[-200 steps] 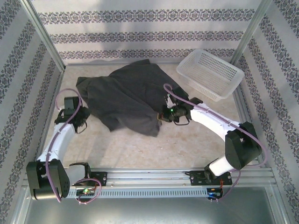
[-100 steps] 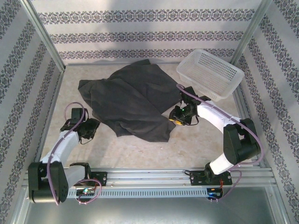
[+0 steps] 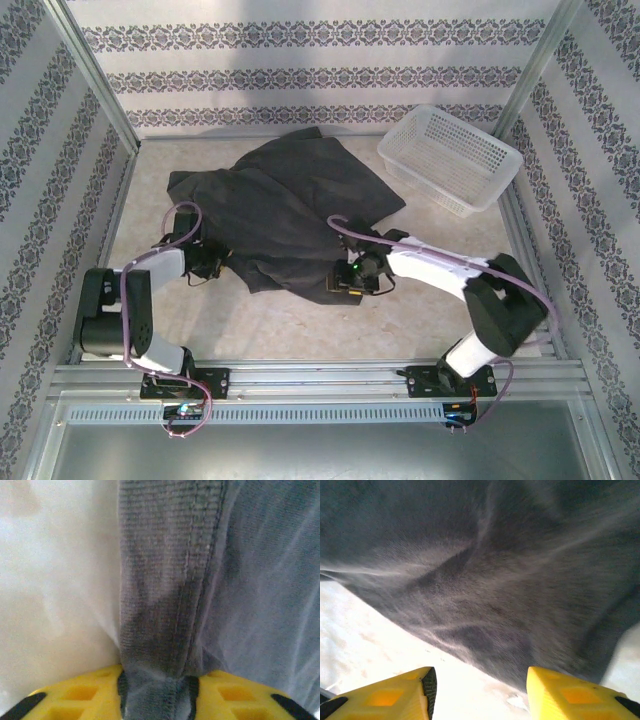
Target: Fold and stack the t-shirts
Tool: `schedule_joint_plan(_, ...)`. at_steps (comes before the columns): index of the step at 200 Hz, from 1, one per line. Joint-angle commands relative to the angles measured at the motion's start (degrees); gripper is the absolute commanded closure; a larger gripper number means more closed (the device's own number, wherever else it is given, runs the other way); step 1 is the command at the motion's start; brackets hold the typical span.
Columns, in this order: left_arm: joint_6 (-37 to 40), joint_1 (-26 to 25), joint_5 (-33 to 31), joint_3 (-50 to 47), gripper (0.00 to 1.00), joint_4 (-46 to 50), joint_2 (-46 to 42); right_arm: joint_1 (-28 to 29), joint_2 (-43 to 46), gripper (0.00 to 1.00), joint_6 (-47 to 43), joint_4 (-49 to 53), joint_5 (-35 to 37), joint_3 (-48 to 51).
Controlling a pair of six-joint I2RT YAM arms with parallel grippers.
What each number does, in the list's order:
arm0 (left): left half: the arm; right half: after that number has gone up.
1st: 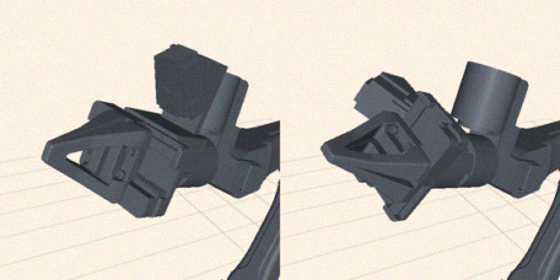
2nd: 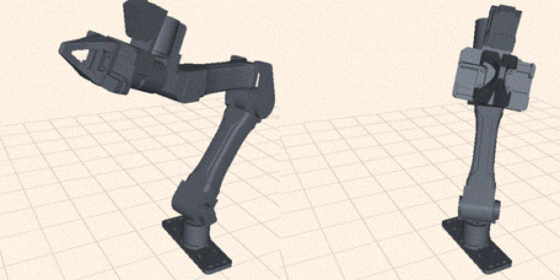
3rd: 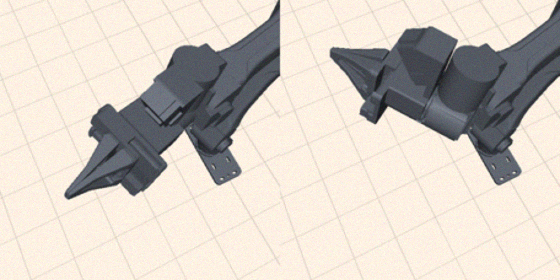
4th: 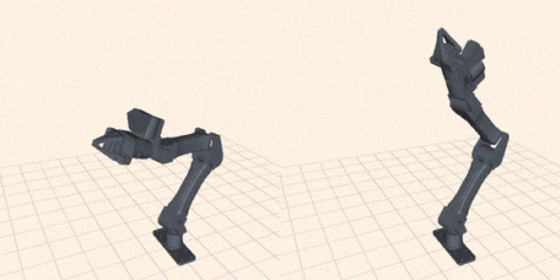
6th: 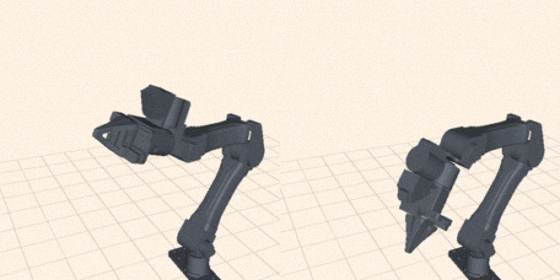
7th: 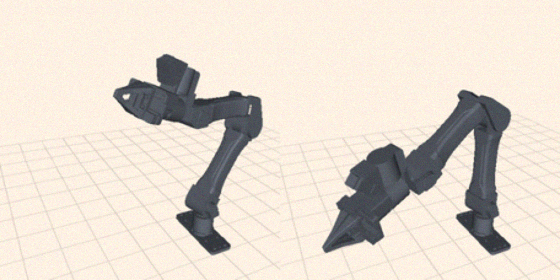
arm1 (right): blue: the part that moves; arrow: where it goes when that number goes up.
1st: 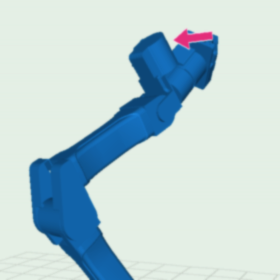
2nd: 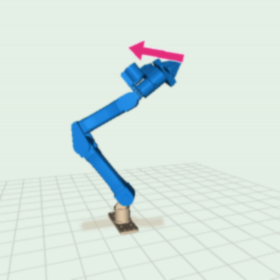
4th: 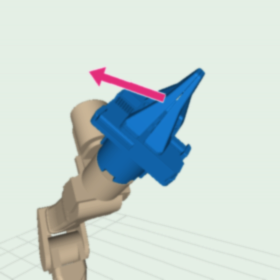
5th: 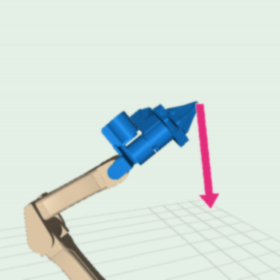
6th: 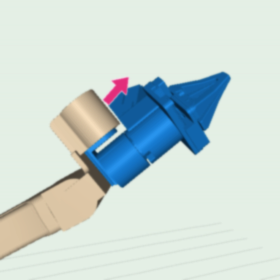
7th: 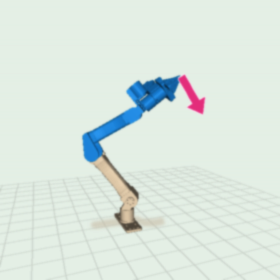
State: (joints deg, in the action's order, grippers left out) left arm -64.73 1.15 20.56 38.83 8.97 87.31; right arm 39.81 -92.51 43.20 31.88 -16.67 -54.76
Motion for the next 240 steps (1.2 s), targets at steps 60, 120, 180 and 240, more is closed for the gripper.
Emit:
schedule_joint_plan(60,9.62,0.79,-5.58,9.6,1.0,9.48,-0.12,-4.46,-4.54,1.0,2.26,-0.37,5.31,-2.99)
schedule_joint_plan(120,20.49,2.89,-6.29,18.82,0.98,17.83,-3.89,-11.9,6.1,1.0,2.6,2.97,0.77,-3.38)
schedule_joint_plan(180,18.27,1.62,-0.95,17.21,0.6,22.8,-7.19,-0.65,1.06,0.67,-4.25,0.2,0.98,-7.52)
schedule_joint_plan(240,1.09,-6.28,1.63,6.76,0.56,18.37,-15.89,15.43,-11.69,0.48,-21.66,7.21,13.06,-16.3)
